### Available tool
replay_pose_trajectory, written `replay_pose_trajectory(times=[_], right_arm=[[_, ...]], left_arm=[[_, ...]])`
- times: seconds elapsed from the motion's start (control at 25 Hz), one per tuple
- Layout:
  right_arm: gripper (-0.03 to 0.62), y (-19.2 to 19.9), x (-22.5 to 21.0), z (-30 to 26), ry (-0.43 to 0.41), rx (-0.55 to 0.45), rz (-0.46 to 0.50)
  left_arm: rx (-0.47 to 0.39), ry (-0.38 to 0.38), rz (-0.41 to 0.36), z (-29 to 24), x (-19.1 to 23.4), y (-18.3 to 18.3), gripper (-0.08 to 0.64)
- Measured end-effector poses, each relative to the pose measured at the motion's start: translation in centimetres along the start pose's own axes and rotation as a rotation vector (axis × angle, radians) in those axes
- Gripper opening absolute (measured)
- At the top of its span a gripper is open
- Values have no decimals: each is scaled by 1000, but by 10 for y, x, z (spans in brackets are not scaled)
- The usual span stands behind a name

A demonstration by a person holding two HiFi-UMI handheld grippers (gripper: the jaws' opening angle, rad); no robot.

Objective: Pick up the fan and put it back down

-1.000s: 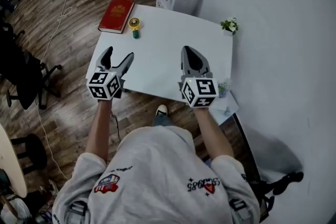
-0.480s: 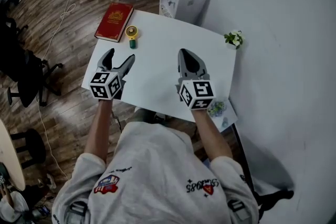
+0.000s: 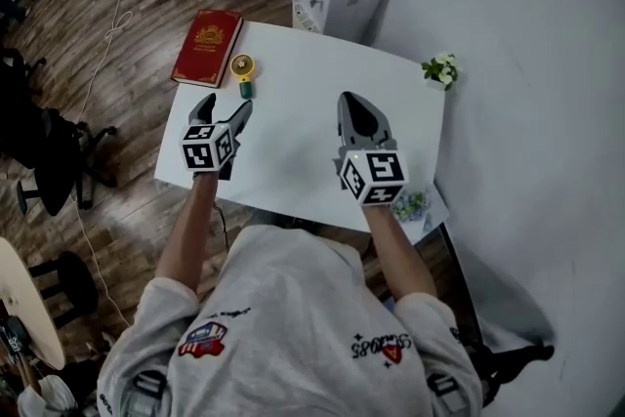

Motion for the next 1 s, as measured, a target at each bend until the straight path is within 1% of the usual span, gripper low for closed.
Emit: replay_pose_trajectory(times=[0.2,0.44,0.64,0.76,1.0], right_arm=[[-8,12,-1,-24,17,45,-15],[-8,30,-1,-46,46,94,-24],[-8,38,-9,-56,86,128,-36],[-8,48,-16,-54,122,149,-49],[-8,68,-36,-40,188,195,-74]], left_arm=[[79,1,116,-44,31,10,385],[175,-45,224,-98,73,25,385],[270,-64,232,-143,88,37,385],[339,-78,201,-167,94,50,385],[410,-141,173,-200,106,67,385]])
Point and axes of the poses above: the fingertips, and each gripper's own axes: z backward along the fingers, x to its left, y out of its underside, the point moved 3 cm from there along z, backward along the fingers, and after that the axes turned 12 degrees about z, right-handed, at the moved point
